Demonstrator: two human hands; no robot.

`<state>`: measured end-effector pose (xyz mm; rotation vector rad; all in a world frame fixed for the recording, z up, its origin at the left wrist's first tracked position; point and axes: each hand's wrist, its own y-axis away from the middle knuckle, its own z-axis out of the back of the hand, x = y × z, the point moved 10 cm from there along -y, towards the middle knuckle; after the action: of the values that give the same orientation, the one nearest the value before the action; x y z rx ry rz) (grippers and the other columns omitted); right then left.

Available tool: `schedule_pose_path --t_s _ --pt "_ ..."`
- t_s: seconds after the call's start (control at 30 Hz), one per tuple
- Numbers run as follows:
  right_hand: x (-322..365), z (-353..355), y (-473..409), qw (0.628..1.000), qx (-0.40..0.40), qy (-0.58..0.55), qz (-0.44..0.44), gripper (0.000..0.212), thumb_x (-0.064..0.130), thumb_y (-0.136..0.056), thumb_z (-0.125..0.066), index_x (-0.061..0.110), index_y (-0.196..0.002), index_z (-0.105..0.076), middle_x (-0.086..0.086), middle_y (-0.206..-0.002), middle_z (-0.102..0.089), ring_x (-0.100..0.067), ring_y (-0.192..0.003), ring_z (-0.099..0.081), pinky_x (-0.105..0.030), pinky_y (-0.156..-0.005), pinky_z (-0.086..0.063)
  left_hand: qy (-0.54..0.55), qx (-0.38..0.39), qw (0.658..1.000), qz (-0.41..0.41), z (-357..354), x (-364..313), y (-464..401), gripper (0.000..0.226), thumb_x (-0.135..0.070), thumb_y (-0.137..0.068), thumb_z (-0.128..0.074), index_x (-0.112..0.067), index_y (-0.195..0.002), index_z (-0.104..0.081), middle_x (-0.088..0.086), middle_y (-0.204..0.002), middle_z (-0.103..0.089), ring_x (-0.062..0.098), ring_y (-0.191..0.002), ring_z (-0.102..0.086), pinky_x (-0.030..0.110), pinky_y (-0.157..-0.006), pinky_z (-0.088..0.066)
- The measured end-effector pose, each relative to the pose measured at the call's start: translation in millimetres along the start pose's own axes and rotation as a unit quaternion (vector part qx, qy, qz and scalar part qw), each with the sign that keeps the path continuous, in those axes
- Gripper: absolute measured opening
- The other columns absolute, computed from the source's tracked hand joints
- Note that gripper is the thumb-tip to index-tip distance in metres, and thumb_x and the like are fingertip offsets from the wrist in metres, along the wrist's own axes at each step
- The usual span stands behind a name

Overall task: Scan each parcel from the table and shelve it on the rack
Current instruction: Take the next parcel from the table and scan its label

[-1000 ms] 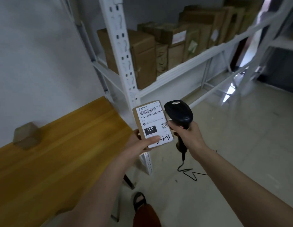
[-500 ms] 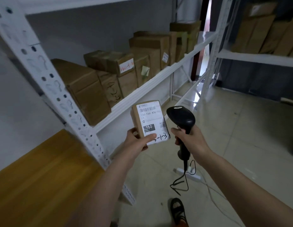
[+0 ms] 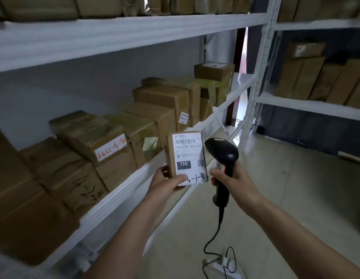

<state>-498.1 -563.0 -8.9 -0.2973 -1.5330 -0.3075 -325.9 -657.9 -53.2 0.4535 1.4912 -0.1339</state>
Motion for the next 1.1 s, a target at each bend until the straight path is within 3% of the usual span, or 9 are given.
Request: schedule_pose_path --t_s 0.1,0.23,0.33,0.43,0.53,0.67,0.87,1.0,1.1 --pt "14.2 15.3 -22.2 0.999 -0.018 -0.014 0.027 0.016 0.012 -0.09 -0.064 0.01 -0.1 -0.052 -0.002 -0.079 -0.056 -0.018 -0.076 -0.061 -0.036 -0.081 -0.053 0.021 0.015 0.999 -0.02 -16.4 -29.2 -26.0 0.079 -0.033 -0.055 -0.085 -0.012 -0.126 -0.056 0.006 -0.12 -0.068 0.019 -0.102 -0.07 0.04 -0.087 -0.058" --pt "31.5 36.0 -43.4 0.997 -0.047 -0.036 0.049 0.013 0.014 -0.089 -0.065 0.014 -0.094 -0.053 0.005 -0.072 -0.057 -0.018 -0.077 -0.06 -0.043 -0.086 -0.051 0.001 0.004 0.999 -0.049 -30.9 -70.6 -43.5 0.069 -0.03 -0.055 -0.088 -0.018 -0.116 -0.058 0.001 -0.108 -0.072 0.012 -0.09 -0.071 0.032 -0.078 -0.057" --pt "51.9 45.0 -64.2 0.995 -0.053 -0.04 0.074 0.015 0.018 -0.089 -0.066 0.014 -0.096 -0.054 -0.003 -0.079 -0.058 -0.02 -0.079 -0.061 -0.044 -0.084 -0.05 -0.01 -0.013 0.997 -0.07 -31.0 -101.1 -57.8 0.073 -0.034 -0.05 -0.089 -0.021 -0.114 -0.056 -0.001 -0.106 -0.074 0.019 -0.097 -0.071 0.042 -0.09 -0.055" --pt "75.6 48.7 -84.1 0.991 -0.055 -0.056 0.106 0.016 0.017 -0.09 -0.064 0.014 -0.104 -0.056 -0.009 -0.086 -0.061 -0.017 -0.08 -0.064 -0.032 -0.078 -0.05 -0.024 -0.027 0.994 -0.1 -32.1 -133.4 -65.8 0.077 -0.031 -0.053 -0.09 -0.02 -0.12 -0.053 -0.001 -0.111 -0.072 0.02 -0.1 -0.07 0.044 -0.095 -0.053" --pt "97.4 54.2 -104.1 0.988 -0.055 -0.067 0.127 0.024 0.017 -0.093 -0.061 0.012 -0.116 -0.056 -0.01 -0.095 -0.066 -0.015 -0.083 -0.067 -0.031 -0.076 -0.052 -0.034 -0.041 0.989 -0.134 -39.6 -163.2 -74.5 0.082 -0.034 -0.051 -0.088 -0.019 -0.123 -0.052 -0.003 -0.113 -0.071 0.014 -0.1 -0.069 0.038 -0.093 -0.054" --pt "117.5 75.5 -137.3 0.982 -0.063 -0.103 0.142 0.029 0.015 -0.093 -0.06 0.013 -0.122 -0.055 -0.001 -0.099 -0.069 -0.018 -0.095 -0.068 -0.035 -0.084 -0.054 -0.038 -0.055 0.984 -0.163 -60.9 -194.4 -91.9 0.072 -0.021 -0.066 -0.089 -0.018 -0.126 -0.05 -0.004 -0.113 -0.069 0.011 -0.097 -0.068 0.026 -0.08 -0.055" --pt "140.3 120.4 -200.2 0.975 -0.031 -0.132 0.174 0.027 0.017 -0.095 -0.056 0.03 -0.118 -0.054 0.013 -0.099 -0.073 -0.005 -0.097 -0.067 -0.023 -0.08 -0.05 -0.057 -0.081 0.976 -0.193 -113.4 -230.1 -130.0 0.064 -0.016 -0.071 -0.086 -0.018 -0.123 -0.05 -0.01 -0.11 -0.065 -0.008 -0.082 -0.063 0.003 -0.057 -0.045" --pt "149.7 165.7 -256.7 0.973 -0.016 -0.145 0.177 0.029 0.016 -0.094 -0.058 0.029 -0.12 -0.056 0.014 -0.099 -0.074 -0.004 -0.097 -0.068 -0.021 -0.079 -0.05 -0.055 -0.104 0.974 -0.193 -158.9 -255.1 -173.4 0.073 -0.024 -0.059 -0.093 -0.02 -0.12 -0.053 -0.006 -0.112 -0.069 0.006 -0.097 -0.068 0.018 -0.077 -0.053" --pt "159.5 205.4 -297.5 0.972 -0.01 -0.147 0.18 0.03 0.017 -0.093 -0.059 0.033 -0.118 -0.056 0.013 -0.102 -0.073 -0.01 -0.102 -0.067 -0.032 -0.091 -0.051 -0.051 -0.101 0.977 -0.183 -199.8 -278.2 -208.9 0.08 -0.032 -0.051 -0.093 -0.02 -0.12 -0.054 -0.004 -0.11 -0.072 0.01 -0.097 -0.07 0.027 -0.084 -0.054"
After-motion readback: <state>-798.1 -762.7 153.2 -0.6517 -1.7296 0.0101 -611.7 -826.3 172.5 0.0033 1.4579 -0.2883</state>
